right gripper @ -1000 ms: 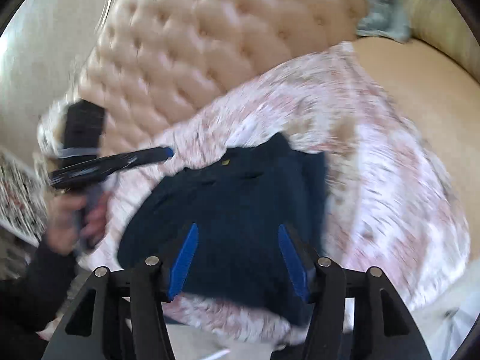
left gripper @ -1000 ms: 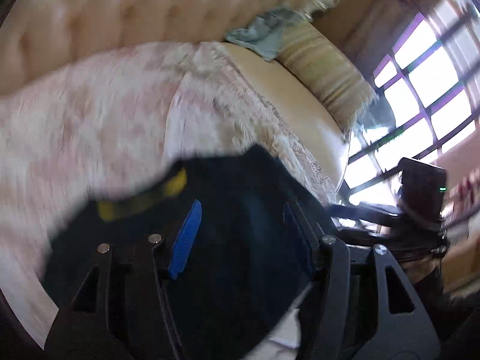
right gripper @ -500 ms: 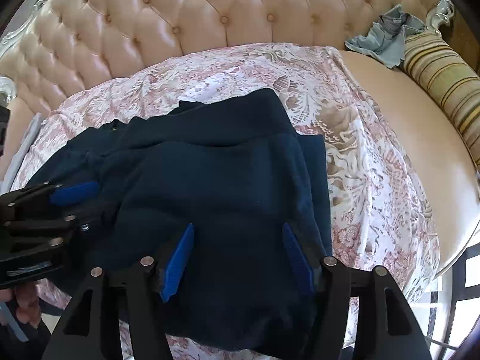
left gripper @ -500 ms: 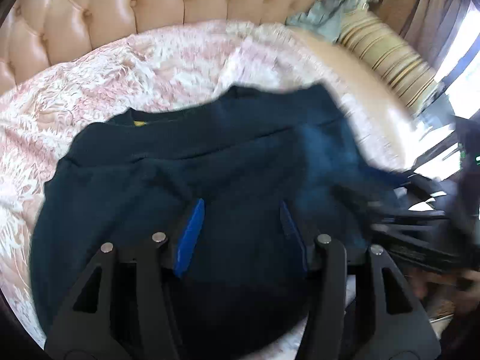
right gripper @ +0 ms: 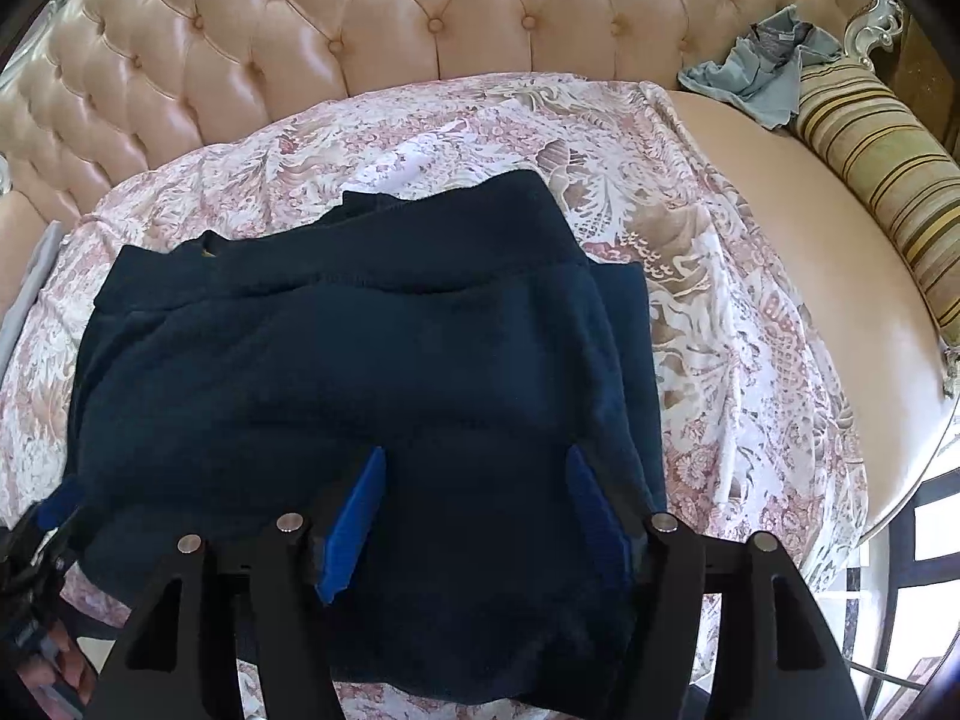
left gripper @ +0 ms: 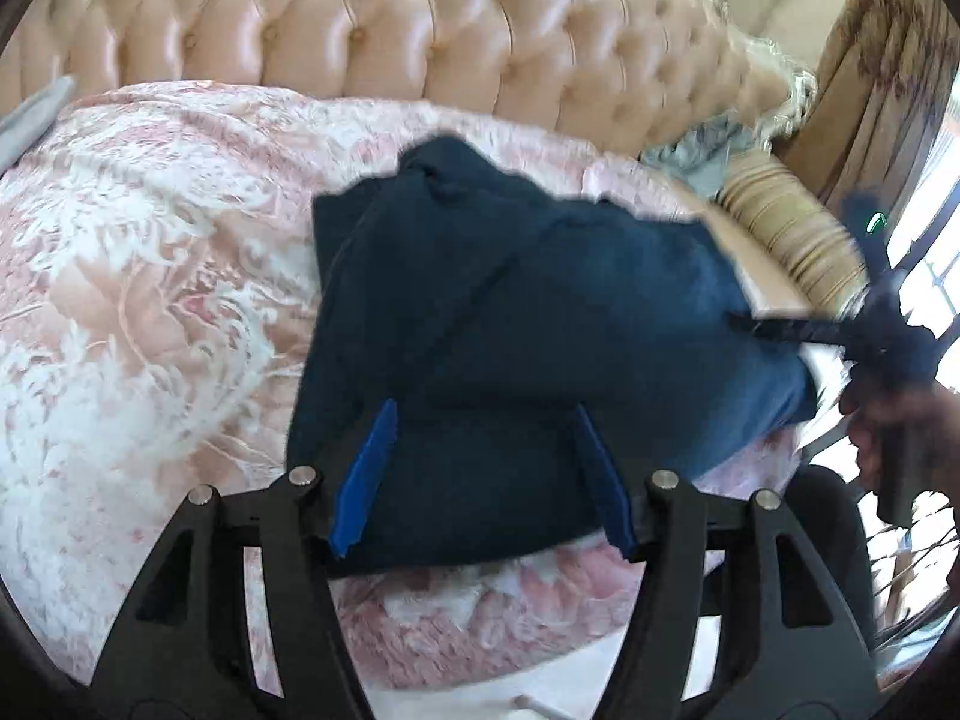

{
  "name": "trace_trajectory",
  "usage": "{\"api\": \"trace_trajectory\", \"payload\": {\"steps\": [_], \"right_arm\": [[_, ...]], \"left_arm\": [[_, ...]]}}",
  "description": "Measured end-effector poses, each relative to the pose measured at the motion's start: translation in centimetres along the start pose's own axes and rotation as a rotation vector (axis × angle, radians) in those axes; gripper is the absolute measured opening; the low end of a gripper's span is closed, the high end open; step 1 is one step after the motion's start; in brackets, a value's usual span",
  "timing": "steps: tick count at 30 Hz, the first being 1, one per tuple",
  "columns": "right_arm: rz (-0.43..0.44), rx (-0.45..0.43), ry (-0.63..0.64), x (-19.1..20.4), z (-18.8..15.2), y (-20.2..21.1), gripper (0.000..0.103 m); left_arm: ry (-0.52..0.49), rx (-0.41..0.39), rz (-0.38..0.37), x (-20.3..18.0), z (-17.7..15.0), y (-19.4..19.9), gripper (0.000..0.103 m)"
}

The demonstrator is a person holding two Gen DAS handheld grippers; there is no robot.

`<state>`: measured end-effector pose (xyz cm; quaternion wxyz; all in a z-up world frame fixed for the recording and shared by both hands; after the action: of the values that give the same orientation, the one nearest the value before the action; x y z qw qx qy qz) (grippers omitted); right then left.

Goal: Fold clothes

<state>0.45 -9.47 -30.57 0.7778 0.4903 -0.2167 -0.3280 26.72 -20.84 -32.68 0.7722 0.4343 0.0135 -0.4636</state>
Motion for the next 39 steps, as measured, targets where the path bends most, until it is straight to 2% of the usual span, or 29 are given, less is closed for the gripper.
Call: {"api": "trace_trajectory", "payload": {"steps": [2,3,5,6,7,9,10,11,12,14,16,19,21,25,27,29,30,33,34,36,38,39], "right_arm": [[-0.008,0.006,0.001,0.1,0.0,0.0,0.064],[-0.010,0.010,0.001,0.1,0.1,0.0,0.064],[-0.010,0.038,0.019,0.2,0.5,0.1,0.064],[-0.009,0.059,0.031,0.3,0.7,0.2,0.064],[-0.005,0.073,0.034,0.5,1.2,0.8,0.065],[0.016,0.039,0.010,1.2,2.9,3.0,0.065],[0.044,0.016,0.007,1.8,3.9,4.1,0.069],[0.111,-0.012,0.031,3.4,5.1,5.1,0.074],[0.175,-0.023,0.076,5.3,6.3,5.7,0.084],[0.314,-0.029,0.248,10.5,8.6,5.9,0.085],[0.407,-0.041,0.431,15.5,10.4,5.1,0.084],[0.466,0.066,0.674,21.4,11.4,1.4,0.084],[0.429,0.169,0.814,23.7,11.0,-1.6,0.084],[0.436,0.304,0.958,25.0,9.9,-4.7,0.083],[0.485,0.368,0.953,25.1,9.6,-5.1,0.083],[0.535,0.444,0.936,25.0,9.2,-5.4,0.078],[0.548,0.462,0.931,25.0,9.1,-5.5,0.065],[0.572,0.458,0.911,24.8,9.6,-5.4,0.050],[0.582,0.462,0.894,24.7,10.0,-5.4,0.042],[0.608,0.461,0.867,24.6,10.4,-5.3,0.035],[0.651,0.458,0.843,24.6,10.6,-4.7,0.027],[0.670,0.454,0.832,24.6,10.7,-4.4,0.022]], "left_arm": [[0.069,-0.058,0.007,1.1,0.2,1.7,0.067],[0.065,-0.059,0.016,1.5,-0.1,1.4,0.069],[0.022,0.071,0.008,2.0,-1.4,-1.4,0.070],[-0.042,0.019,0.016,1.7,-1.5,-0.9,0.072],[-0.026,0.021,-0.006,1.8,-1.4,-0.7,0.075],[0.033,0.016,-0.064,2.3,-1.3,-0.3,0.082],[0.076,0.007,-0.100,2.8,-1.2,-0.2,0.084],[0.109,0.000,-0.125,3.1,-1.2,-0.2,0.084],[0.130,-0.006,-0.146,3.4,-1.2,-0.1,0.084],[0.168,-0.014,-0.183,4.0,-1.3,0.0,0.084],[0.179,-0.022,-0.210,4.2,-1.2,0.6,0.084],[0.152,-0.021,-0.227,4.1,-1.3,0.6,0.084],[0.144,-0.022,-0.226,3.9,-1.2,1.0,0.084],[0.154,-0.040,-0.237,4.5,-0.4,2.2,0.084],[0.171,-0.048,-0.219,5.2,-0.5,3.0,0.084],[0.210,-0.061,-0.206,6.2,-0.3,3.1,0.084],[0.230,-0.067,-0.200,6.8,-0.1,3.1,0.084],[0.268,-0.072,-0.178,8.2,0.0,2.7,0.084],[0.261,-0.067,-0.184,8.2,-0.1,2.6,0.084],[0.248,-0.059,-0.197,8.2,-0.2,2.4,0.084],[0.240,-0.024,-0.223,8.0,-0.4,1.8,0.079],[0.237,-0.009,-0.218,8.0,-0.6,1.7,0.073]]}}
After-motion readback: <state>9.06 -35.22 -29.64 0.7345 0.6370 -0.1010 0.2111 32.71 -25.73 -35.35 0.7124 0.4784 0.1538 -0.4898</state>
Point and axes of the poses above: each gripper's, at about its wrist camera, not at the fingertips, and y roughly against the way its jaws point, x to its left, z to its top, the point moved 3 cm from there along -y, roughly the way its jaws point, and after that the axes turned 1 degree about -x, right-handed, at the moved point
